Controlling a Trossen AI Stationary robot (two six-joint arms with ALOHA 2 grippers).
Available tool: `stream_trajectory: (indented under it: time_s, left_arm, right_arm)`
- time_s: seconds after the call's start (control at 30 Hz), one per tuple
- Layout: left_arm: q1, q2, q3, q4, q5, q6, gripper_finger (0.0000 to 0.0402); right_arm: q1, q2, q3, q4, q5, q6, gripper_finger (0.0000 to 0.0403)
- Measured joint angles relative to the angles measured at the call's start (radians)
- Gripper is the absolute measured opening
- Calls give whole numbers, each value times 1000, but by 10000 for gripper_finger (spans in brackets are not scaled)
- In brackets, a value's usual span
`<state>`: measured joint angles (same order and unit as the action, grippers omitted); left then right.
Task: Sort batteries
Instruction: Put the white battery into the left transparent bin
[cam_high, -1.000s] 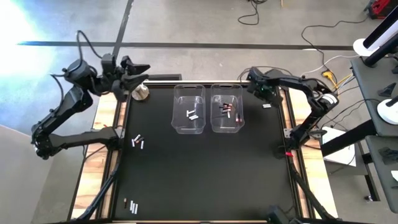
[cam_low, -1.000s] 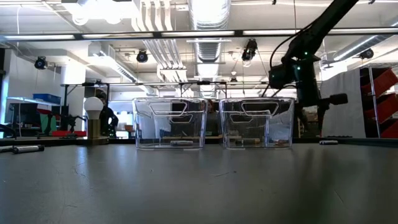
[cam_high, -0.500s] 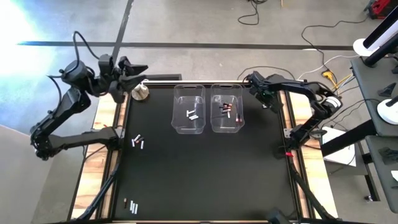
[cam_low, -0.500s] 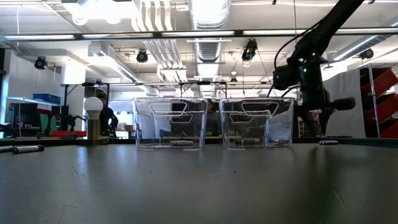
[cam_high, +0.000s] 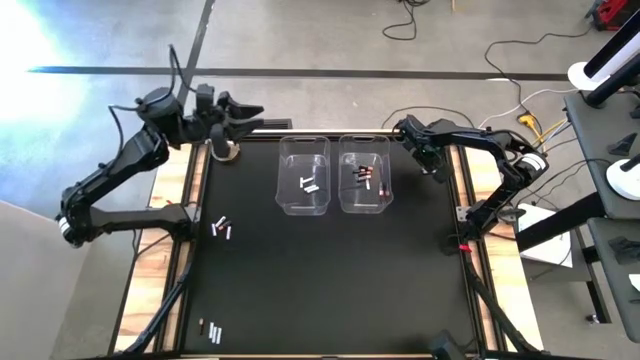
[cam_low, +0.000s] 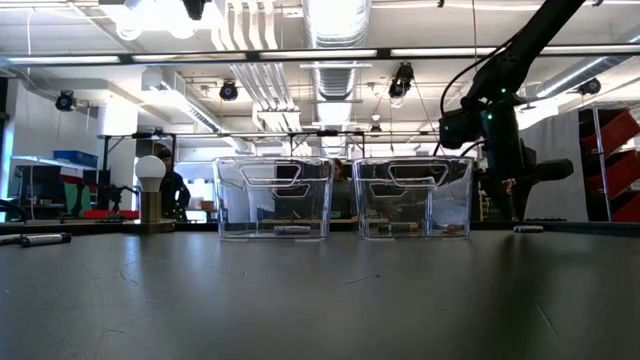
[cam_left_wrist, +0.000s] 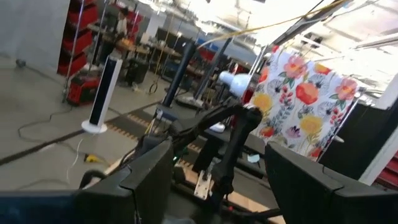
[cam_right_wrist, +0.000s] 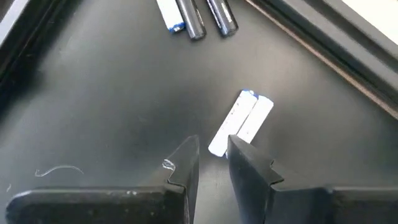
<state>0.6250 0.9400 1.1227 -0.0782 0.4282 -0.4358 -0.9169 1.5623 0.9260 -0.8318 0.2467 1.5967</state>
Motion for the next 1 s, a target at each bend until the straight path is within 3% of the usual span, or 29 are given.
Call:
stream_trajectory:
  time_s: [0.57,1.0]
  left_arm:
    - [-14,204,411,8,-23,34,231]
    - [-45,197,421,-9,3,98,231]
  right_arm:
    - [-5,0,-1,-5,-11,111,84]
    - [-11,1,-4,-3,13,130,81]
